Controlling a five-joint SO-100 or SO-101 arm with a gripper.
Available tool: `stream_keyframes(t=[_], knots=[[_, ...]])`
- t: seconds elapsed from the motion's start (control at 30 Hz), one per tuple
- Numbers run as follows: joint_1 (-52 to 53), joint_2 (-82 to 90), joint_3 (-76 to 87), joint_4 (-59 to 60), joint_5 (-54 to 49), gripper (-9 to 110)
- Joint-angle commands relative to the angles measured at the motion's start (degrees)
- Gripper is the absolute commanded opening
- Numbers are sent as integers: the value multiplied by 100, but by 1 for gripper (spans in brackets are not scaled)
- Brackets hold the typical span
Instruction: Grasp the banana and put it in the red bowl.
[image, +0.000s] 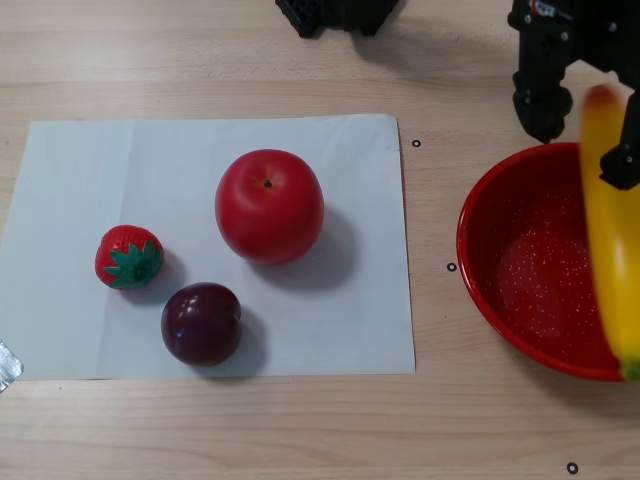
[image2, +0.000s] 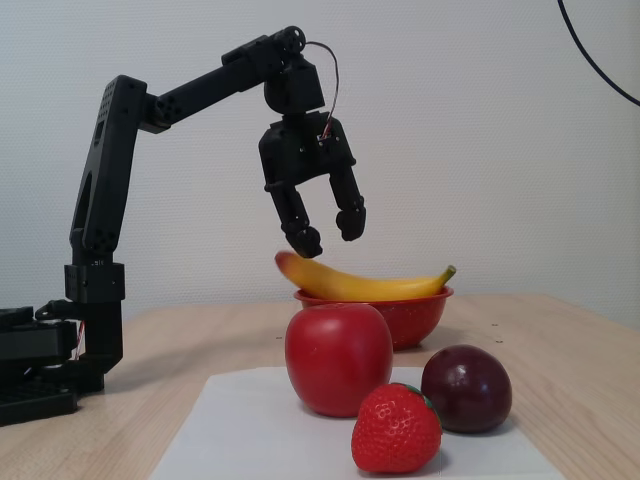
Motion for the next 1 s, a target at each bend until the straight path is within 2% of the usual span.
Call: stream_keyframes(t=[0.0, 0.07, 0.17, 0.67, 0.97], knots=[[35, 308, -545, -18, -44, 18], [35, 325, -598, 26, -44, 14], [35, 360, -721, 88, 0, 0], [-334, 1230, -536, 264, 264, 0], [-1046, 2303, 79, 281, 413, 0]])
